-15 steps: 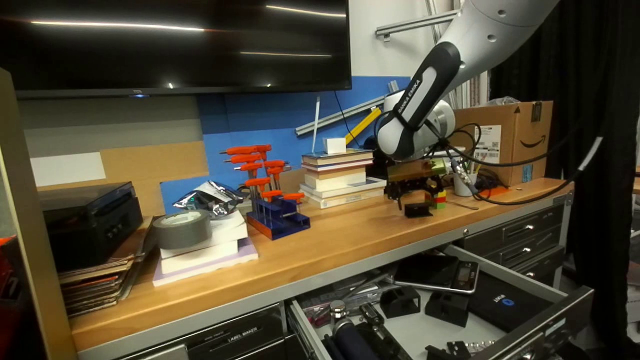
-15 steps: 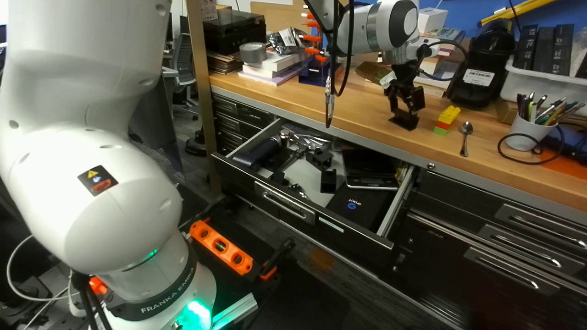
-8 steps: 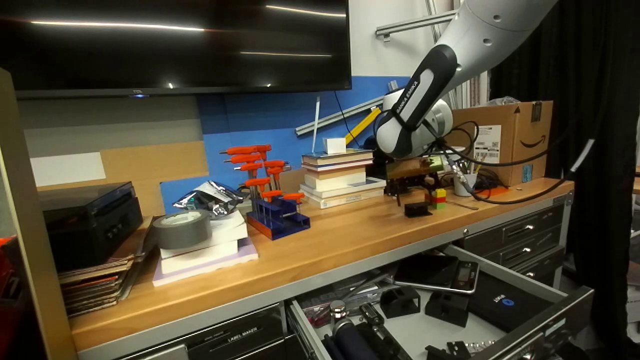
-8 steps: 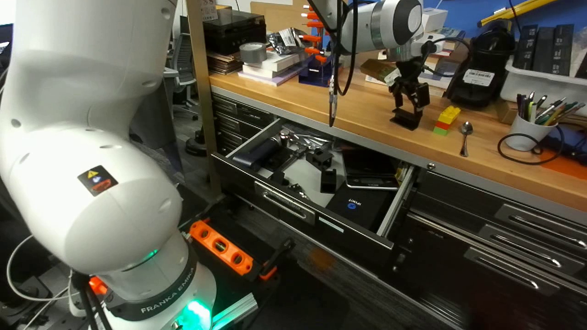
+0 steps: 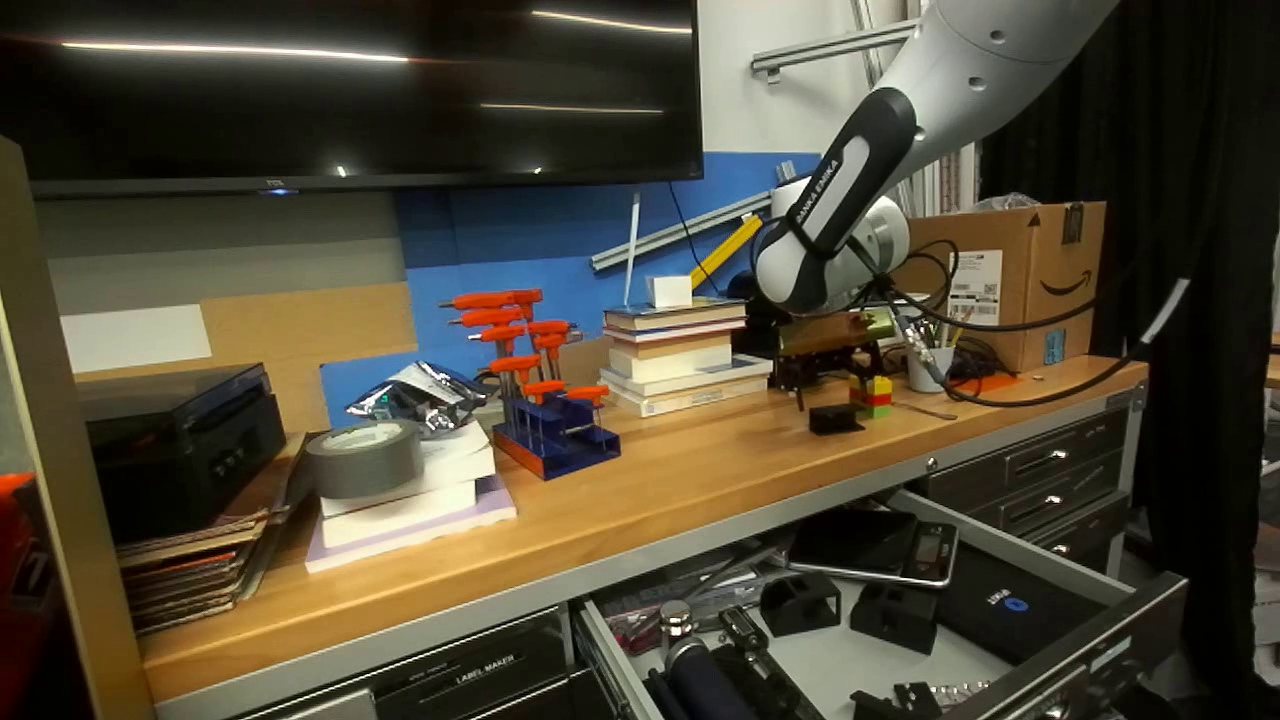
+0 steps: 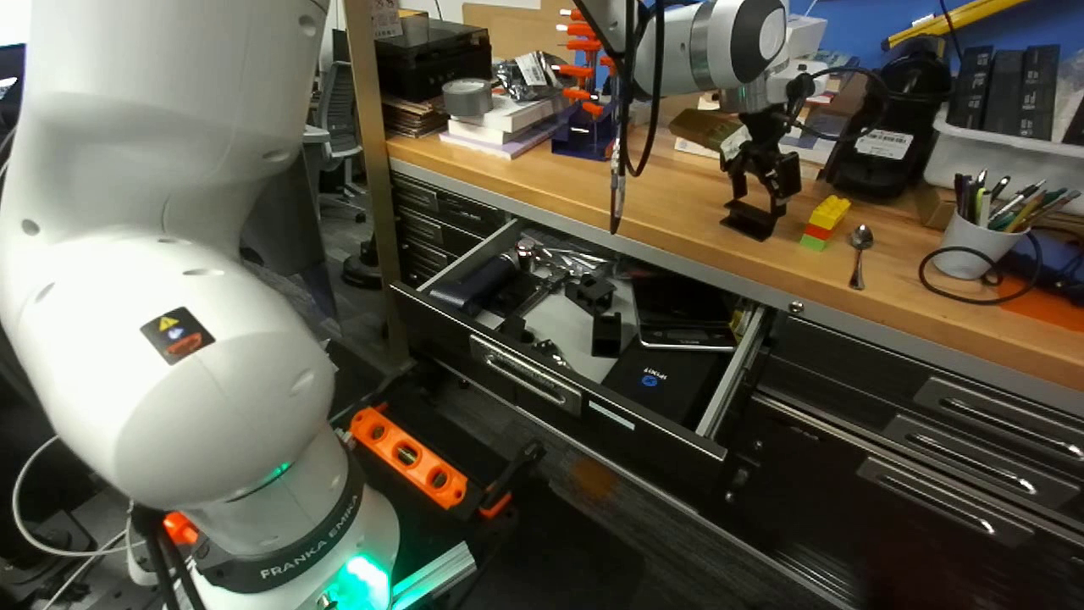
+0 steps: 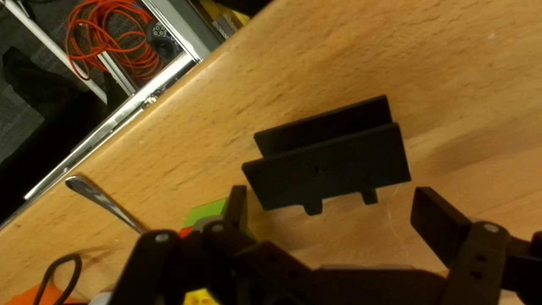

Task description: Put the black objects inside the open drawer and close the drawer

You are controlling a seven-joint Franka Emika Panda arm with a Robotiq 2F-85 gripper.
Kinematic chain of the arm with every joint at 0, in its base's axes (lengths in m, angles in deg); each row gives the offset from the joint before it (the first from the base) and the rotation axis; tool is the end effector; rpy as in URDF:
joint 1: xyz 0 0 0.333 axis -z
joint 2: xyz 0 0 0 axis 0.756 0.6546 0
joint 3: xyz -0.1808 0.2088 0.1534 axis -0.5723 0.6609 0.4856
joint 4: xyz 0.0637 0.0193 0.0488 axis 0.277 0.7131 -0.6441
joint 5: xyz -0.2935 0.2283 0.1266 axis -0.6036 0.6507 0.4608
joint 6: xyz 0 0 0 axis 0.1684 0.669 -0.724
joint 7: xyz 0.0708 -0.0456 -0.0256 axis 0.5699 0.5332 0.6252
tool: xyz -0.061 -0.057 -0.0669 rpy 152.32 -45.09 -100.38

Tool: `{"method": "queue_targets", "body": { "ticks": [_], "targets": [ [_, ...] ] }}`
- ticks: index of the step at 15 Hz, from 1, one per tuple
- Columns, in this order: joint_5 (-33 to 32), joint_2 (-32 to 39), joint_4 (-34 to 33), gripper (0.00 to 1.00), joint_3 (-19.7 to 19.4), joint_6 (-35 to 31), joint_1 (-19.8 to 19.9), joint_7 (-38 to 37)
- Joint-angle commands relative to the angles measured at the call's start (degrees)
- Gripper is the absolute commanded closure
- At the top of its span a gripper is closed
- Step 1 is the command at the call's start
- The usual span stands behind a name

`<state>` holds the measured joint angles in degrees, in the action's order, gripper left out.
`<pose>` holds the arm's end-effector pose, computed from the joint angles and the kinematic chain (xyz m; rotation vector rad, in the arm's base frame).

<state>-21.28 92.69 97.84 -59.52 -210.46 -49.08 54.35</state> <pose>0.6858 -0.1296 0.3094 2.7599 -0.8326 0.3330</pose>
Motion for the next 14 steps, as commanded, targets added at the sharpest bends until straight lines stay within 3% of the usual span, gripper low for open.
{"method": "queue_targets", "body": {
  "ticks": [1,7,14],
  "targets": [
    [5.8,0.9,-2.4,0.00,3.1,1.9,3.1,10.5],
    [9.6,1.4,-4.6,0.00,4.7,6.7,5.1,20.0],
    [9.3,2.7,-6.9,0.00,4.2,8.7,5.4,21.4]
  ]
}}
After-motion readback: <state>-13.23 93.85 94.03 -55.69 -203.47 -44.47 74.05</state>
